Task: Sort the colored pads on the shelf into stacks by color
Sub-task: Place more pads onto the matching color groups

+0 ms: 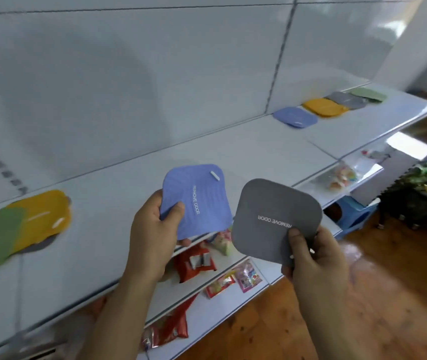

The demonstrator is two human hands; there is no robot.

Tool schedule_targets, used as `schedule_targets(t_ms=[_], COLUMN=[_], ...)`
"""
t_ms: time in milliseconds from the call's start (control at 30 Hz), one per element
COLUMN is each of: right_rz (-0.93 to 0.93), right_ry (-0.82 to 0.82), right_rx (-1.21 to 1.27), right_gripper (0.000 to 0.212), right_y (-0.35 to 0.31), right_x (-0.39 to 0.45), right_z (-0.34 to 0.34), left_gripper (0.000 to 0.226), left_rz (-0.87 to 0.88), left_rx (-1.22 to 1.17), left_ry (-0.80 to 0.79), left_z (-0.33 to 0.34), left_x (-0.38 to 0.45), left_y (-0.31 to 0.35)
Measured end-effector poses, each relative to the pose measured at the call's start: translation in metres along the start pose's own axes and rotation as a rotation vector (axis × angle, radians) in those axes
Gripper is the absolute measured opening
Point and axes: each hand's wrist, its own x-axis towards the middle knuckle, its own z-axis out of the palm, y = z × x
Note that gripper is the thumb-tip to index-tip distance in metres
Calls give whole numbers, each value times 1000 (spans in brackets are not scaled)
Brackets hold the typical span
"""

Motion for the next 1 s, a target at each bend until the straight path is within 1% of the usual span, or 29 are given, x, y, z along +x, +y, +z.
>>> schedule_targets(t_ms=[100,267,367,467,533,600,700,800,867,1000], right_rz=[1,59,79,76,71,60,44,31,23,19], right_ry=[34,106,134,152,163,173,184,159,141,59], right_rx=[-12,25,67,80,70,21,-29,-38,-46,-21], right_gripper=[21,21,21,29,32,29,25,24,22,19], right_y=[10,21,26,27,28,29,25,16,17,18], right_x=[31,75,100,128,151,178,223,267,295,341], right_z=[-51,-115,-135,-145,-150,-156,-161,-155,-147,-128], left_gripper=[21,22,23,22,21,20,15,16,19,20], left_rz=[31,38,51,51,27,17,2,20,34,-8], left_rx=[28,-17,-6,-9,-28,-57,-87,-69,-50,-11], left_ry=[-47,-167,-209,-254,-274,-299,-275,-252,-225,-135], left_z=[63,154,201,244,272,299,333,355,364,369], left_x=[-6,-11,1,21,36,54,82,111,133,174], left_y=[8,27,33,33,33,34,41,53,57,62])
